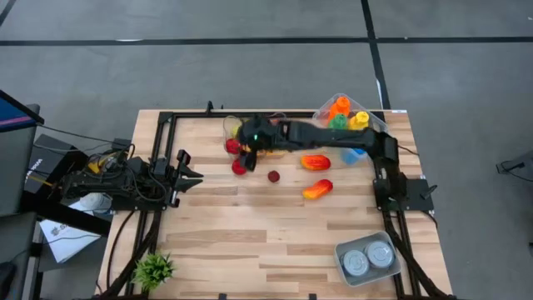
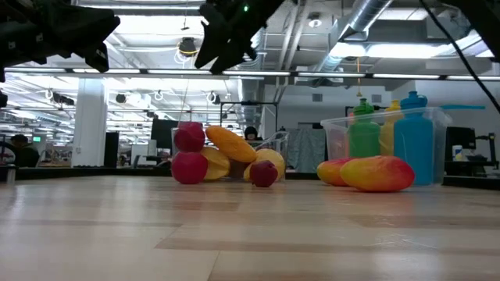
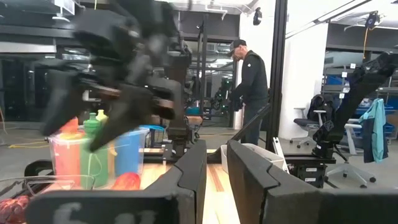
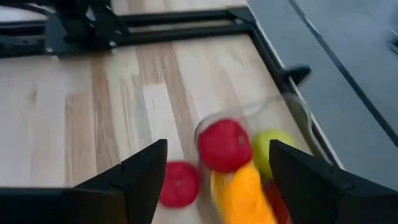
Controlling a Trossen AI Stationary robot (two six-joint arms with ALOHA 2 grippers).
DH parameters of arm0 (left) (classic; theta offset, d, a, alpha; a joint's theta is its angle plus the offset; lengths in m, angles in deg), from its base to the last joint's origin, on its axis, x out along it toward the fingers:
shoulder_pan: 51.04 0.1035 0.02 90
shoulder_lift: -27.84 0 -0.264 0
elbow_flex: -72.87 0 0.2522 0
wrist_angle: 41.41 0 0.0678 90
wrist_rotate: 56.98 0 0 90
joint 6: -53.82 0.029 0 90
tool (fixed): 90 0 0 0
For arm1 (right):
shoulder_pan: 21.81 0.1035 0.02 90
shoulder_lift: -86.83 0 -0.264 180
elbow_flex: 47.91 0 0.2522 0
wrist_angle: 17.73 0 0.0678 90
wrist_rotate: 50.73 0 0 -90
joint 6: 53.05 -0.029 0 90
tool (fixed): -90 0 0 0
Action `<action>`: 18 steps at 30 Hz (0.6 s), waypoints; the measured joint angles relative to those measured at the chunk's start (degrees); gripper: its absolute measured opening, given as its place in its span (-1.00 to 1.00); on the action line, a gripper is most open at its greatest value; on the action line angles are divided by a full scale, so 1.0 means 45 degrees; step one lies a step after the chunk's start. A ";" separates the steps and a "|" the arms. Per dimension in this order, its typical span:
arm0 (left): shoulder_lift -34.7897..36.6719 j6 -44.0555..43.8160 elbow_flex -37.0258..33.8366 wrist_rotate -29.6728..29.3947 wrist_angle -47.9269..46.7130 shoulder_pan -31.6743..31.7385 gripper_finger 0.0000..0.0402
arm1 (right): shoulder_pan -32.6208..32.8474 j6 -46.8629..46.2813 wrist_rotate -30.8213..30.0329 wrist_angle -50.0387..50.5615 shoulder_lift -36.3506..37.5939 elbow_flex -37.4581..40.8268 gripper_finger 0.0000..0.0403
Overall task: Pick & Place Food Item
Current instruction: Put the red tomato into the transparent bin
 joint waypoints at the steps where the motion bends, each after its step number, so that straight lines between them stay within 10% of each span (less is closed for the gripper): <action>1: 0.0000 0.0000 0.0000 0.0000 0.0001 0.0000 -0.73 | 0.0299 -0.0353 -0.0436 0.0328 0.0004 0.0000 0.35; 11: 0.0000 -0.0001 0.0001 -0.0002 0.0002 0.0000 -0.73 | 0.2574 -0.3200 -0.5188 0.0010 -0.1867 0.0031 0.35; 18: 0.0000 0.0000 0.0001 -0.0004 0.0132 -0.0001 -0.73 | 0.2491 -0.3945 -0.5867 -0.1305 -0.3433 0.0056 0.35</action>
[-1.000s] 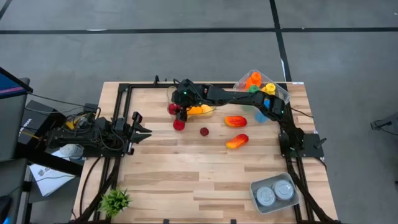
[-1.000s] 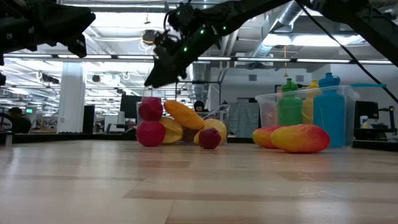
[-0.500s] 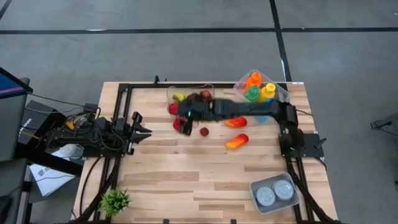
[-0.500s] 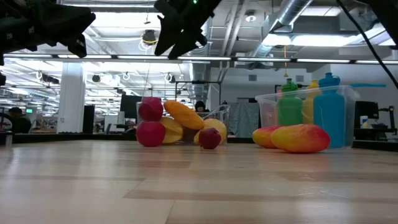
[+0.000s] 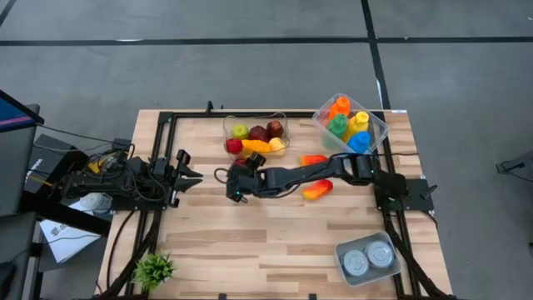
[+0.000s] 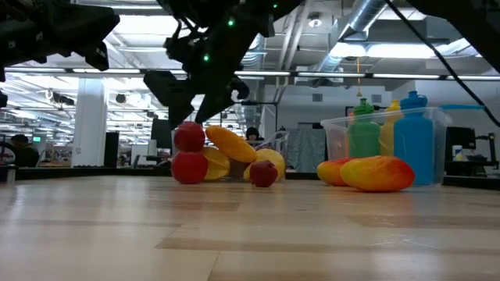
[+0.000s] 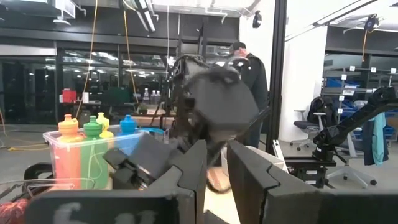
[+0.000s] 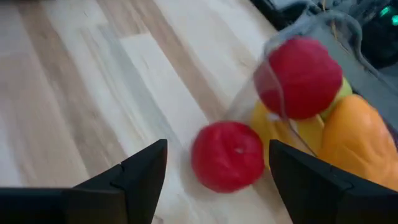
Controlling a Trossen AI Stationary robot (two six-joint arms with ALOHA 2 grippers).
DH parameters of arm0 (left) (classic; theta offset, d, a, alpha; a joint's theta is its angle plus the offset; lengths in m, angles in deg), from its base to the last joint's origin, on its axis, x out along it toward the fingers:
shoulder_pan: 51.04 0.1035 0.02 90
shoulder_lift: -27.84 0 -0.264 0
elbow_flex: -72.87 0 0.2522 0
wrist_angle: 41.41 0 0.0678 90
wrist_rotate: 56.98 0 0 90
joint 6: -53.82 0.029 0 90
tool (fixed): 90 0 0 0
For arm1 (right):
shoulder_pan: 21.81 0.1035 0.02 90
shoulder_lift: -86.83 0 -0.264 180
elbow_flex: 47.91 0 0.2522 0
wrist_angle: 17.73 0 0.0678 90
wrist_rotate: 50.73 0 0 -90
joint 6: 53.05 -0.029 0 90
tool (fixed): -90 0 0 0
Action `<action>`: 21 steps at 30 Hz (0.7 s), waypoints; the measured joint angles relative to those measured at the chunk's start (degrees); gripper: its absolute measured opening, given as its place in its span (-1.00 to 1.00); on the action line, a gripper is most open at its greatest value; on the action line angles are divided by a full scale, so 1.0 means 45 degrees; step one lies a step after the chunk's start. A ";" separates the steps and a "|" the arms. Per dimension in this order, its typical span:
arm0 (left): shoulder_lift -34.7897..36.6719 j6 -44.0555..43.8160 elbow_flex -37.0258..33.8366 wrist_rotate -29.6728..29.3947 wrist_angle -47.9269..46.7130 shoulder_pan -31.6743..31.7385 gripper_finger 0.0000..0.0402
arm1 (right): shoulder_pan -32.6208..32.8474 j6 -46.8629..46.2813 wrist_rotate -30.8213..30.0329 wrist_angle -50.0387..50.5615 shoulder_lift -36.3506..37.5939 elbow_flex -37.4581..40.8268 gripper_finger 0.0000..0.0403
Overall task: Pick & Place Food Item
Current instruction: Put the red tomato into the transparent bin
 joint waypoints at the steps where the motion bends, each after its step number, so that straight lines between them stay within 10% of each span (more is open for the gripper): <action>1: 0.0000 0.0000 -0.0002 0.0000 -0.0009 0.0004 -0.73 | -0.0075 -0.0232 -0.0006 -0.0075 -0.0085 -0.0023 0.35; 21: 0.0000 -0.0002 -0.0002 0.0005 0.0165 0.0003 -0.73 | -0.0068 -0.2717 0.1351 0.0371 -0.0313 -0.0051 0.35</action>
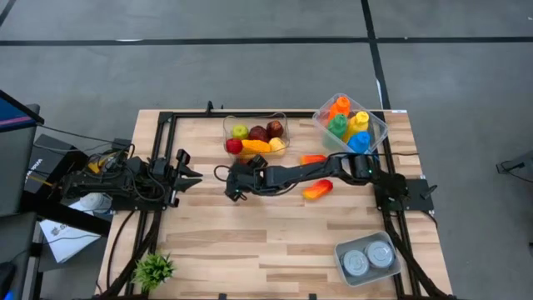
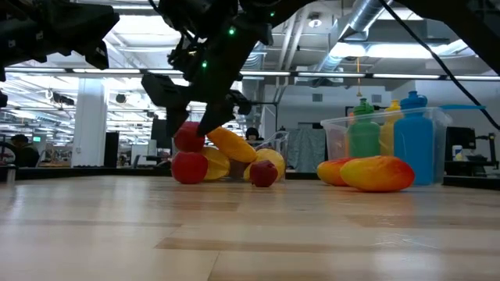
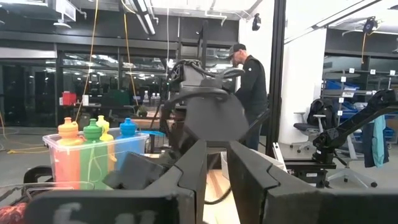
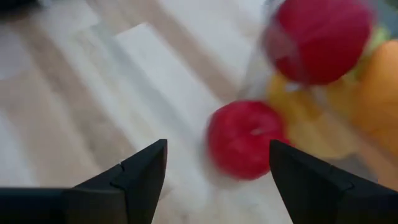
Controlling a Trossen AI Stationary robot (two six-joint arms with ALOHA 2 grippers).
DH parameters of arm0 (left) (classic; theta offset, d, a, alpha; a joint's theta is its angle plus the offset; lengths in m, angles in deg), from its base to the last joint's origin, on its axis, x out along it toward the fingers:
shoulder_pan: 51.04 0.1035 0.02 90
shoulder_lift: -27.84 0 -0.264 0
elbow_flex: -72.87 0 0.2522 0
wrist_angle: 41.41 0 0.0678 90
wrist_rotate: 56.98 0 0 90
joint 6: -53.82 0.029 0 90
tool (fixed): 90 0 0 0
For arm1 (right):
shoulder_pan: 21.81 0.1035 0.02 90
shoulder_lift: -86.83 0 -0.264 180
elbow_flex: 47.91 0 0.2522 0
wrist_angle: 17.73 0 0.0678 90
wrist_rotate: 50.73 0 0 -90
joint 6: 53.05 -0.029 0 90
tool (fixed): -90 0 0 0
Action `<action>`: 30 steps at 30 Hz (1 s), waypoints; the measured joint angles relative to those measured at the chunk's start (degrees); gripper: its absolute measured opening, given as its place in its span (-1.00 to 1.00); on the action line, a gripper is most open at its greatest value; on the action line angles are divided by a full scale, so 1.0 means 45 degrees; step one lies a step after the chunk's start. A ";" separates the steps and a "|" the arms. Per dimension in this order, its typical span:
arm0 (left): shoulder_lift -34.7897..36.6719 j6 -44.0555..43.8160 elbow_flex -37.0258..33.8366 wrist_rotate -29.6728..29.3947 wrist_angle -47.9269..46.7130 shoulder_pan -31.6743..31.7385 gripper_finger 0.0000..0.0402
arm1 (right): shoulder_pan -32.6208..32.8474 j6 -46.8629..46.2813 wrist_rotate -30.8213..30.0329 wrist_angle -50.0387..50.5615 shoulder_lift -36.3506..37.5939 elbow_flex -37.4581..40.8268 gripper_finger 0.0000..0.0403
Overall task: Pick & Place Food Item
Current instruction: Put the red tomato into the transparent bin
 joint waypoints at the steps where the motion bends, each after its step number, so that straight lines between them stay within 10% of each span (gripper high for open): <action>1: 0.0000 0.0002 0.0003 -0.0004 0.0000 0.0001 -0.73 | 0.0082 0.0000 0.0255 0.0006 0.0001 0.0000 0.35; 14: 0.0000 -0.0003 0.0004 -0.0005 0.0000 -0.0002 -0.73 | 0.0962 -0.2827 -0.2011 0.6237 0.1705 0.0000 0.35; 30: 0.0000 0.0002 0.0000 -0.0004 -0.0005 -0.0002 -0.73 | 0.0586 -0.1275 -0.1307 0.2442 0.1651 0.0000 0.35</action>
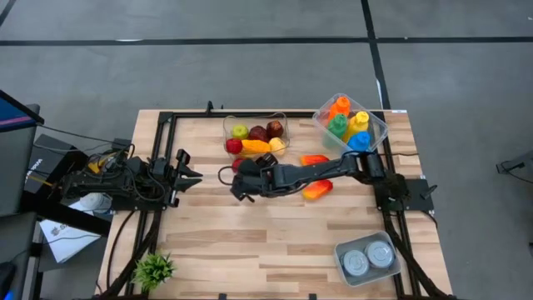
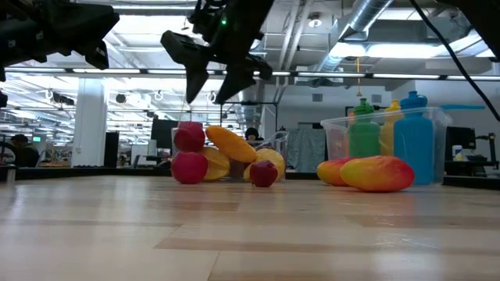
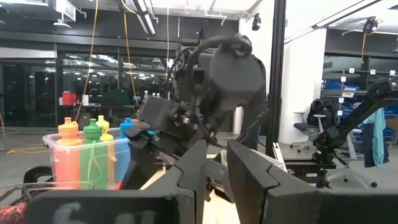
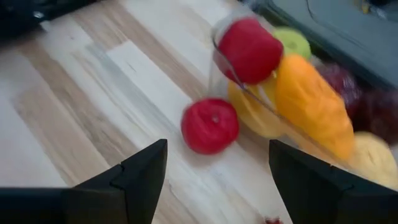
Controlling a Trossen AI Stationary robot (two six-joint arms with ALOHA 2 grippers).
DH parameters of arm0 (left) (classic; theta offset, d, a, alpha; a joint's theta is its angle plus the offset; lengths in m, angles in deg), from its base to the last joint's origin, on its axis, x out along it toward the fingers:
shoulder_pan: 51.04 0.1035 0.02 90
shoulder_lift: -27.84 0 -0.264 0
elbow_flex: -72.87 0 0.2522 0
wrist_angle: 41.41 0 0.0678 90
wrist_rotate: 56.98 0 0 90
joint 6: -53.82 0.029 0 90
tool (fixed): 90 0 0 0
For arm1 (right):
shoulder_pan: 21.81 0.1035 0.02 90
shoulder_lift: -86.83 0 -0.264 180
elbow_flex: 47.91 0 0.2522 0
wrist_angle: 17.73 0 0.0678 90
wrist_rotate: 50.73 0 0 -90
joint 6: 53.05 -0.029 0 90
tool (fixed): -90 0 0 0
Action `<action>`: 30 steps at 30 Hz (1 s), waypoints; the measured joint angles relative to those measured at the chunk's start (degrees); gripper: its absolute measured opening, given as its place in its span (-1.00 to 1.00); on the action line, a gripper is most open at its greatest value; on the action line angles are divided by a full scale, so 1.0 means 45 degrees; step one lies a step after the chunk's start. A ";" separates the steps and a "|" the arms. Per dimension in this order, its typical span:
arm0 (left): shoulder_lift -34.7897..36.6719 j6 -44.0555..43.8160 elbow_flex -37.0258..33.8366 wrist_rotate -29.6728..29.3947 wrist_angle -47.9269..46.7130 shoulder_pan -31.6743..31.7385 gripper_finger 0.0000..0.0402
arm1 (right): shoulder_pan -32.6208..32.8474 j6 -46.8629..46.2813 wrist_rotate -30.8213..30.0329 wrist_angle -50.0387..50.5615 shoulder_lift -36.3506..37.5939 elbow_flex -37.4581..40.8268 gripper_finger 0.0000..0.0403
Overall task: Pick & Place Food Item
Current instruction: Put the red tomato into the transparent bin
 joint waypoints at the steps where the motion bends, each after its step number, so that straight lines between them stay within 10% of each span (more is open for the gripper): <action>1: 0.0000 -0.0002 0.0000 0.0000 0.0000 0.0004 -0.73 | 0.0000 0.0150 0.0002 -0.0092 0.0000 0.0000 0.35; 14: 0.0000 0.0000 0.0000 0.0000 0.0000 -0.0001 -0.73 | -0.0331 -0.0394 0.0611 -0.0291 -0.0026 0.0408 0.96; 30: 0.0000 0.0000 0.0001 0.0002 0.0027 0.0002 -0.73 | -0.1074 -0.1172 0.0588 -0.2316 -0.1218 0.0423 0.97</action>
